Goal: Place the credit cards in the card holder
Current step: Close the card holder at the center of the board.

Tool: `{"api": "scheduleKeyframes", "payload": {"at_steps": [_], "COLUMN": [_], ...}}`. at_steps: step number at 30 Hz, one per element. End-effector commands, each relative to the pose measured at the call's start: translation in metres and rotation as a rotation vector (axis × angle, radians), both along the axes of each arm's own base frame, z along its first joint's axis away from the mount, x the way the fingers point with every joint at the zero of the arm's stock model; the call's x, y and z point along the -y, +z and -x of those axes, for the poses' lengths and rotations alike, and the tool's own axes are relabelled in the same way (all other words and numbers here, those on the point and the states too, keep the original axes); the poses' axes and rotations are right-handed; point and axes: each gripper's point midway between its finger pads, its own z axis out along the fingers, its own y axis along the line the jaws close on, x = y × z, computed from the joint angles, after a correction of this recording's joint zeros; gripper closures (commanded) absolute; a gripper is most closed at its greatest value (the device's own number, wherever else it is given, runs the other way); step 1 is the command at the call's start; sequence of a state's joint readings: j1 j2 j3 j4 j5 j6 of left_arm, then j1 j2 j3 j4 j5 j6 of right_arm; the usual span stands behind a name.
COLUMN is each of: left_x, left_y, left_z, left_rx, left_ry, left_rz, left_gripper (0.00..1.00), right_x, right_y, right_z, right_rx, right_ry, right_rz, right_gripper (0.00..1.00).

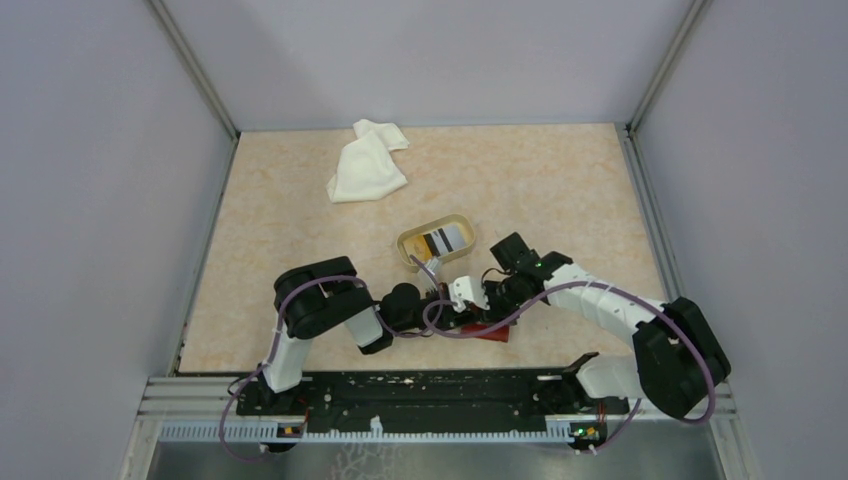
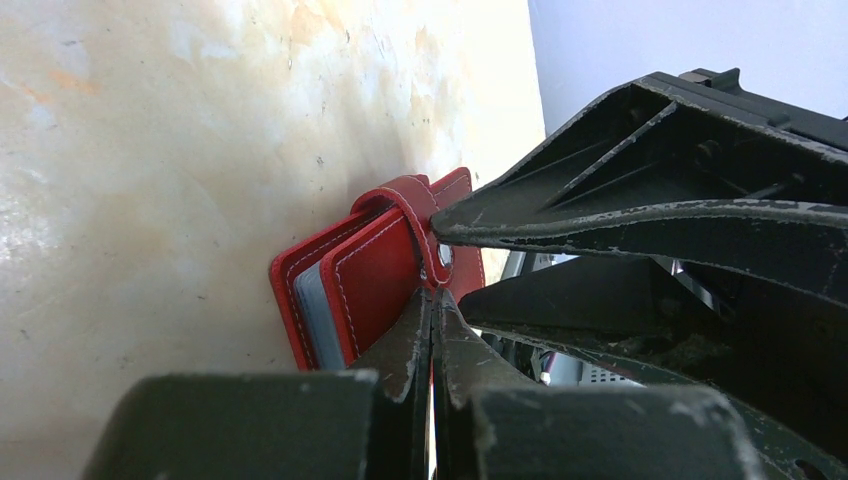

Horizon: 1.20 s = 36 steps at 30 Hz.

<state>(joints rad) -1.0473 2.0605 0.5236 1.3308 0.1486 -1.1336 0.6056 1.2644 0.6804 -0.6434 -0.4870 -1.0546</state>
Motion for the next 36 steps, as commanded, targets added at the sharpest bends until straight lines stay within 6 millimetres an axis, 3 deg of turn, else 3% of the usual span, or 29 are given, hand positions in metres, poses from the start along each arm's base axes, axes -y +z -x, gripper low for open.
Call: {"api": "scheduleKeyframes", "payload": {"at_steps": [1, 22, 25, 36], "left_x": [-0.007, -0.014, -0.014, -0.018], "left_y": [-0.018, -0.010, -0.015, -0.032], "left_z": [0.003, 0.006, 0.005, -0.001], "left_rx": [-0.018, -0.008, -0.013, -0.030], "left_ry": [-0.003, 0.006, 0.010, 0.043], "left_rz": [-0.061, -0.047, -0.066, -0.150], "left_gripper": [1.00, 0.84, 0.86, 0.97], "right_x": [-0.006, -0.008, -0.007, -0.008], "right_y": [-0.002, 0.013, 0.016, 0.026], "right_z": [-0.003, -0.016, -0.018, -0.020], "right_rx": [0.039, 0.065, 0.063, 0.026], "right_ry": [0.023, -0.061, -0.078, -0.126], "right_rz": [0.013, -0.013, -0.023, -0.071], "right_gripper": [0.56, 0.93, 1.00, 1.00]}}
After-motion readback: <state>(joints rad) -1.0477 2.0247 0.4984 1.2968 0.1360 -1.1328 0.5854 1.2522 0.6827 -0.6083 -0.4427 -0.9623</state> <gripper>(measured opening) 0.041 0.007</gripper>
